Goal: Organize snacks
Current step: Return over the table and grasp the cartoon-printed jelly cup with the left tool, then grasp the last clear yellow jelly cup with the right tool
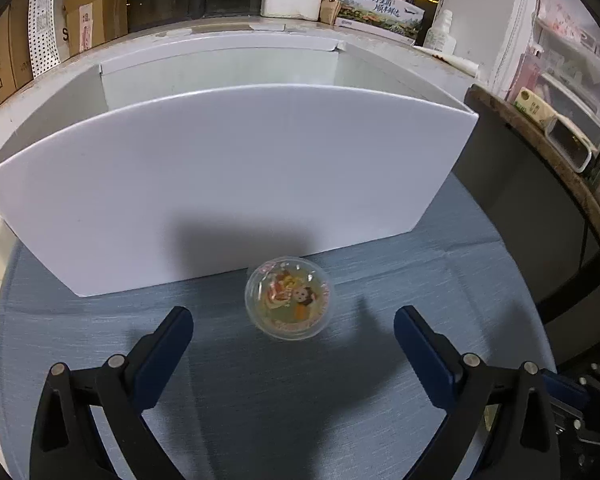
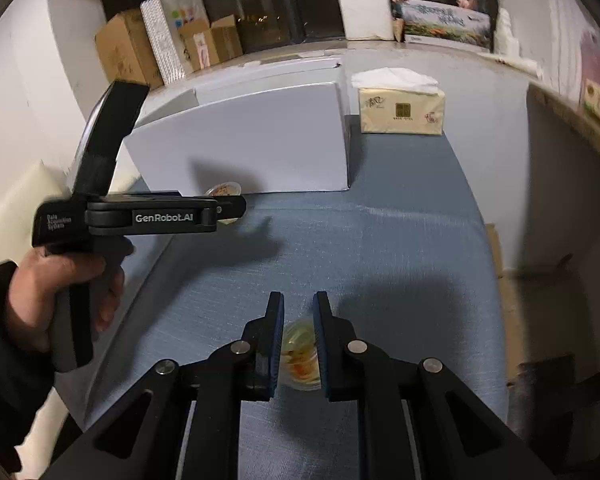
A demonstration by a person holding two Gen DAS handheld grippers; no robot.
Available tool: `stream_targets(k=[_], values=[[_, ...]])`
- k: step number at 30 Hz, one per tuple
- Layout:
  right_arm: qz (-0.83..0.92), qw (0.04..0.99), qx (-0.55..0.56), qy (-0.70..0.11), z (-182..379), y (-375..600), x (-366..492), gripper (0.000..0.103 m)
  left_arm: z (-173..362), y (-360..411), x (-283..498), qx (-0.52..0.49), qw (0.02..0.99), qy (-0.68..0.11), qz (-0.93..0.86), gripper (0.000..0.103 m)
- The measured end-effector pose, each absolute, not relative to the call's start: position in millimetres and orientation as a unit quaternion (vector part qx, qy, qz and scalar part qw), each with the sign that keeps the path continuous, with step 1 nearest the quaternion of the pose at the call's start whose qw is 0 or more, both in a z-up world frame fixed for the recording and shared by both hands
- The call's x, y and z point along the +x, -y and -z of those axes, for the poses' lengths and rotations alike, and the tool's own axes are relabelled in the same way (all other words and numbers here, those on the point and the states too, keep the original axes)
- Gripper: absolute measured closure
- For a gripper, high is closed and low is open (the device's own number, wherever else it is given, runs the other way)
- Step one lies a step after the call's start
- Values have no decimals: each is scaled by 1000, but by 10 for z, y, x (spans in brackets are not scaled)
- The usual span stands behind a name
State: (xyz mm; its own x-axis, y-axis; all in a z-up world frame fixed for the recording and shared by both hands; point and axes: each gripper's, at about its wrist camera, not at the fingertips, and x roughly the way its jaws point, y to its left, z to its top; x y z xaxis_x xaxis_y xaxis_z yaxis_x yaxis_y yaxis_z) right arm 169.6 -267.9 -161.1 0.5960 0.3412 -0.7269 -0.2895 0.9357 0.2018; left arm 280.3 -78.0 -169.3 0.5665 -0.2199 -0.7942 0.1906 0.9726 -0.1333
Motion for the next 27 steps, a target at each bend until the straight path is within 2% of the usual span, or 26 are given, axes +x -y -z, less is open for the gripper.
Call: stream_targets(k=[4,5,6,7,8,9,11,12,14,16,27], values=[[-166,895,47,-411,1613,2797,1640,87,1697,820,2792,-10,884,-451,123,2],[-165,896,48,-409,1596,2812,1622,82,1710,833,2797,-8,884,-452,124,3],[-164,898,47,-406,1575,2820,1602,64,1730,856,2807,-2,883,-454,123,3],[-159,901,45,-402,1556,2829,1573,52,1755,870,2830,1,882,-456,121,5],[-157,903,46,-396,1537,2841,1537,35,1787,881,2851,1,880,-460,120,11],[-160,905,47,-392,1515,2845,1504,34,1809,885,2866,-1,877,-465,119,16],[-156,904,47,-395,1492,2864,1465,33,1890,895,2924,-1,871,-478,115,32],[-154,904,47,-395,1484,2872,1445,33,1880,903,2925,7,876,-470,111,37],[-154,905,50,-393,1467,2889,1394,32,1856,930,2951,21,876,-470,107,64],[-150,906,49,-393,1472,2891,1363,29,1822,910,2966,3,872,-473,124,68],[-154,898,27,-412,1663,2704,1504,29,1525,795,2618,-6,887,-435,155,68]])
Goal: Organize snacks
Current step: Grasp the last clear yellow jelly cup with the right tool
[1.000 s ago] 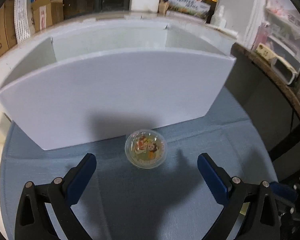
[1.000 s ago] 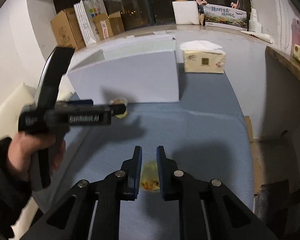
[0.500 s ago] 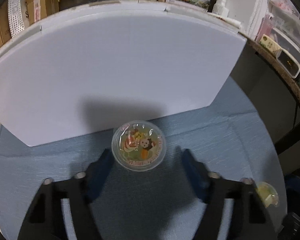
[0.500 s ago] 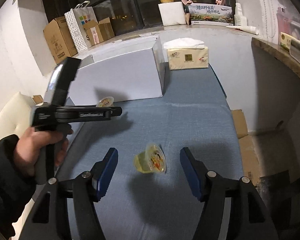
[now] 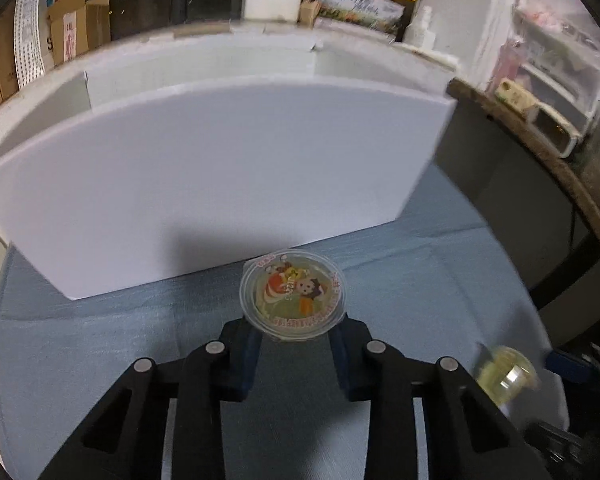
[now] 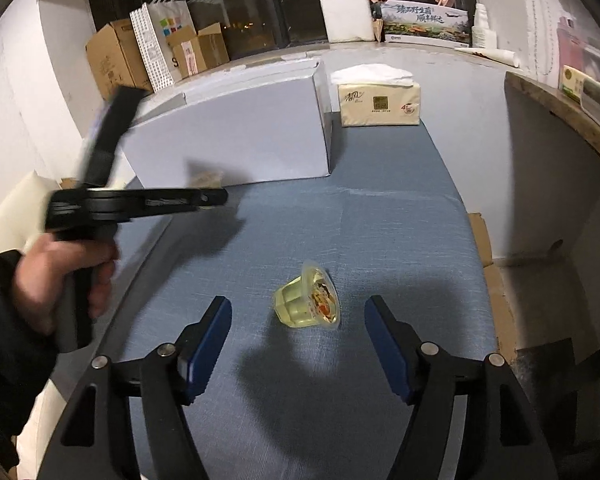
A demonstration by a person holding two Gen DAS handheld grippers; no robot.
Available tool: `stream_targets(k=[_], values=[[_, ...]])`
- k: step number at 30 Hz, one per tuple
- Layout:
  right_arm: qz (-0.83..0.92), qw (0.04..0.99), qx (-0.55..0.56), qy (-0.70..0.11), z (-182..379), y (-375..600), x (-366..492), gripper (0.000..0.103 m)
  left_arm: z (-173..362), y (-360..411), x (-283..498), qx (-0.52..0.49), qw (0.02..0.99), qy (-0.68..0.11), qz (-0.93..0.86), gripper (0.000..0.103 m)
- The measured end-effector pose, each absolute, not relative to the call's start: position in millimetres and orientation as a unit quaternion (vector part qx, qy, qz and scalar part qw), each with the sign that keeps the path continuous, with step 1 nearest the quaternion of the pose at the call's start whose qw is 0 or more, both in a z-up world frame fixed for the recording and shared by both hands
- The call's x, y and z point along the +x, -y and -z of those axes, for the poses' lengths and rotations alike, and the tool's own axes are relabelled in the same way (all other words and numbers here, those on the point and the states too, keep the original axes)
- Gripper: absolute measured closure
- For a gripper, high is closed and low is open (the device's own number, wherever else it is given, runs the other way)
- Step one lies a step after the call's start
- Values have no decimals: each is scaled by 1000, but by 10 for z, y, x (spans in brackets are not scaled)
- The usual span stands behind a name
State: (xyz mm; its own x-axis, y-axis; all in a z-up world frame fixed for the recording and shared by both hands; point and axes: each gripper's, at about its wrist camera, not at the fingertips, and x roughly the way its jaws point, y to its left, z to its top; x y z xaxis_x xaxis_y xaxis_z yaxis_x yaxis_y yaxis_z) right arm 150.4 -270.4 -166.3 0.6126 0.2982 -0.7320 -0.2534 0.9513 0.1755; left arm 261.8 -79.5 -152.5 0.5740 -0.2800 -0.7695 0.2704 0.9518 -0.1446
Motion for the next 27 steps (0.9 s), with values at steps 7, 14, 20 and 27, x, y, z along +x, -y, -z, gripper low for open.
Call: stream_targets(k=[7,14,20,27], values=[[-145,889,0,-434,1838,2553,1693,31,1262,650,2026,-22,897,-403,183,68],[-145,888,8,-437,1853,2546,1743,60,1236,439,1457,-49,903,-379,194,68],[-169,897,13,-409,1566,2387,1710,62,1097,171,1121,-66,915,-354,182,68],[-207,910,11,-359,990,2103,1829,62,880,-98,1139,-71,926,-331,165,68]])
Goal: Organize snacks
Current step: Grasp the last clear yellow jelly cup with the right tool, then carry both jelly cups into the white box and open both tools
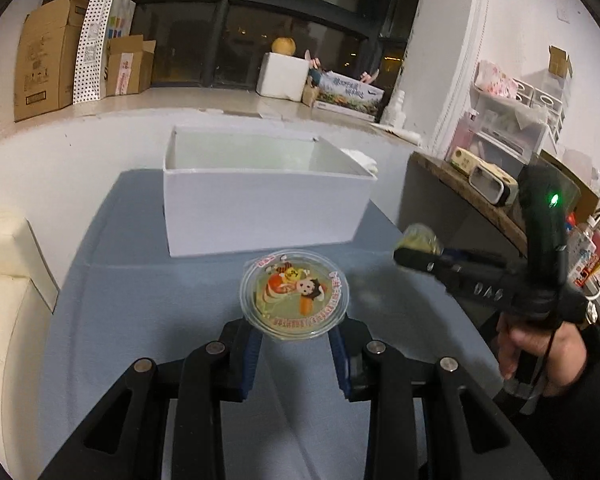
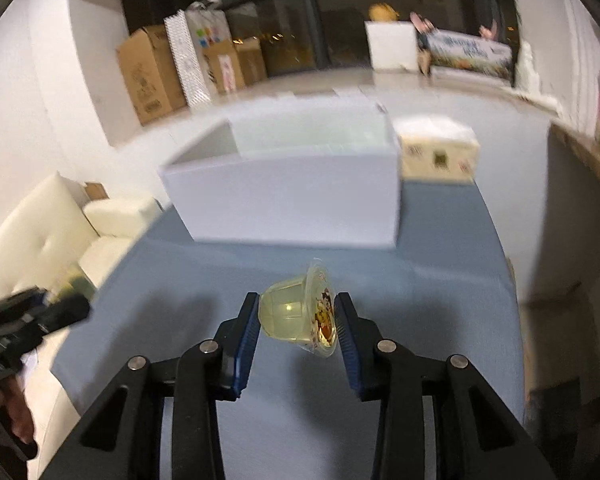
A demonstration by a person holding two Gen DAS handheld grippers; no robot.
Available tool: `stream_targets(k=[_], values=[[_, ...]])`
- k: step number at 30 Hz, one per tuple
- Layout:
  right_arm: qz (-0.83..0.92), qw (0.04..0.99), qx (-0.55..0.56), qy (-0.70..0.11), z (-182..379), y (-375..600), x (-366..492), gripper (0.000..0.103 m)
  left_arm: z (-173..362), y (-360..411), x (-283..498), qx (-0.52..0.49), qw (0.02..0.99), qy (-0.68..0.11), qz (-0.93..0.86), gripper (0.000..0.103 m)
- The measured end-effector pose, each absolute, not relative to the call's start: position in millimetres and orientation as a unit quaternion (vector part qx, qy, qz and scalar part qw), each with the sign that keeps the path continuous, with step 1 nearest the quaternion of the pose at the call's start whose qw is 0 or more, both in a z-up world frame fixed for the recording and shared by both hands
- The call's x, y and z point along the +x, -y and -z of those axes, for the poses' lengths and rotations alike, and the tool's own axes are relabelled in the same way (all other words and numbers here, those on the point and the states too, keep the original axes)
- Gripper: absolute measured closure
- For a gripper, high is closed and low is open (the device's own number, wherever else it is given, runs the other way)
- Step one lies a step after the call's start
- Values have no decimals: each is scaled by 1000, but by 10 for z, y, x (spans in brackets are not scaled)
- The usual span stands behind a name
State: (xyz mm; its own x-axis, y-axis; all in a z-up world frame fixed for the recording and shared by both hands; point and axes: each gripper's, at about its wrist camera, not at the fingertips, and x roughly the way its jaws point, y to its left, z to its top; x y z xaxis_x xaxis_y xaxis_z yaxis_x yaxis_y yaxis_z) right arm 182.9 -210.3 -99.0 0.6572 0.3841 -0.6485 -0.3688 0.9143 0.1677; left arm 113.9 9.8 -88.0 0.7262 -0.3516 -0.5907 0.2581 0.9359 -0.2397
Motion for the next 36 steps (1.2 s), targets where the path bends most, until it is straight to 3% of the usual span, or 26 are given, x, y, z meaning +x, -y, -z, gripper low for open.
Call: stream_targets(k=[7,13,22,24,25,26,27,28,36], values=[[-216,924,10,-314,420,1896,2277,62,504,-233,1669,-73,936,-308,151,68],[-214,922,27,-321,269,1830,2867,62,267,-234,2440,-50,942,-306,130,68],[-198,910,26,-363,503,1672,3542,62,595,-213,3484,-55,925,-364,91,67],[-200,903,24,-379,600,1646,3656,61,725,-171,3599,-42,916,-389,86,55],[-197,901,19,-387,648,1641,3696,57,766,-159,3622,-37,913,-397,85,29],[-189,902,16,-387,676,1658,3704,37,798,-155,3625,-30,912,-401,80,0],[-181,906,18,-383,687,1684,3699,15,794,-167,3607,-28,917,-391,75,0],[-176,912,27,-370,683,1737,3671,10,783,-188,3580,-26,922,-380,71,0],[-127,923,0,-364,636,1864,3460,8,598,-265,3304,-23,938,-345,23,0]])
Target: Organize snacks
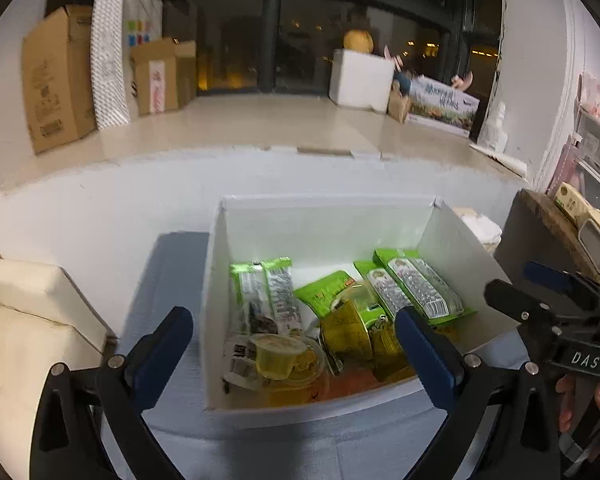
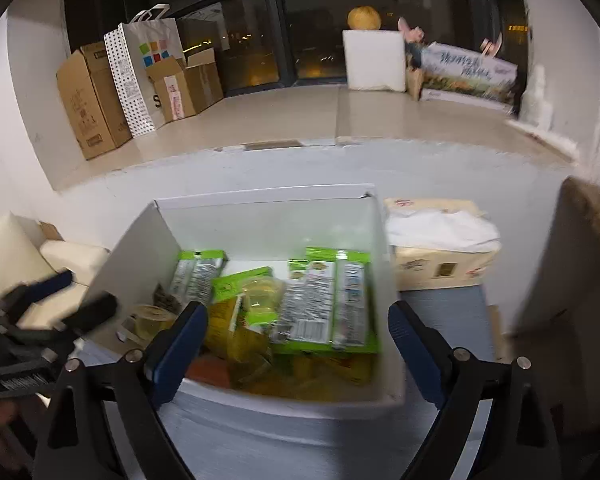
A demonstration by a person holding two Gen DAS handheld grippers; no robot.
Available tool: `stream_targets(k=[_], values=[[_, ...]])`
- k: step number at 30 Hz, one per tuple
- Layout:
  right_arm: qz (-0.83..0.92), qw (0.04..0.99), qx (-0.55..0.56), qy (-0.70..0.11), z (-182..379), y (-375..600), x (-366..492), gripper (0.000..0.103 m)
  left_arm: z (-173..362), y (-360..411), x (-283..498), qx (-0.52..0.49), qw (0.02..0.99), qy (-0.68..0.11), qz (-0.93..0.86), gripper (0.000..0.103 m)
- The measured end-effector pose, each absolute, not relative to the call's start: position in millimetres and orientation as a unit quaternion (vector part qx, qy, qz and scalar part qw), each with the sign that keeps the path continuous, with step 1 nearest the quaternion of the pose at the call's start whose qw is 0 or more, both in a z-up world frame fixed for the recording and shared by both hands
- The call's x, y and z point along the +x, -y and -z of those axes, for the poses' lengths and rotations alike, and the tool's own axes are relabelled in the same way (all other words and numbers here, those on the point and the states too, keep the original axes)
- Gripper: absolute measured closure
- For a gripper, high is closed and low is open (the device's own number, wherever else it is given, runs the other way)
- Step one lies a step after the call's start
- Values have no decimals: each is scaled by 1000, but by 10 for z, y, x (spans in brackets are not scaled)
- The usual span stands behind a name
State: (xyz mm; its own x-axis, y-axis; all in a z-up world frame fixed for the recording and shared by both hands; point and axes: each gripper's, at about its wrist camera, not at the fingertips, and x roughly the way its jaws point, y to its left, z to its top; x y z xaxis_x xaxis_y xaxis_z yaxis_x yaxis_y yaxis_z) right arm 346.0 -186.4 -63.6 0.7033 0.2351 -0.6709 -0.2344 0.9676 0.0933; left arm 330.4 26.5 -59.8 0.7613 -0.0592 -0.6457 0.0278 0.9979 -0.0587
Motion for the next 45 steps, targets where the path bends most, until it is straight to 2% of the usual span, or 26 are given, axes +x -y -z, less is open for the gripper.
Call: stream_targets(k=[3,11,20,23,31,45], values=[[-115,936,-18,-333,473,1887,3242,8,399,-213,3036,13,951,-307,-23,0],[-129,961,-24,-242,-117,1975,2330,8,-73,-109,2062,22,976,-214,-37,0],[-174,950,37,-258,-266,2177,1509,8,-132,-136,1191,-25,966,-256,-8,0],[-179,946,42,-267,-192,2180,1168,0,-89,-119,888,-28,964,-266,0,0],[-122,953,25,-276,61,2199,426,0,-86,-219,154,-37,962,-269,26,0],[-121,954,12,-274,38,2161,110,0,-50,-54,-96,-30,959,-278,50,0]])
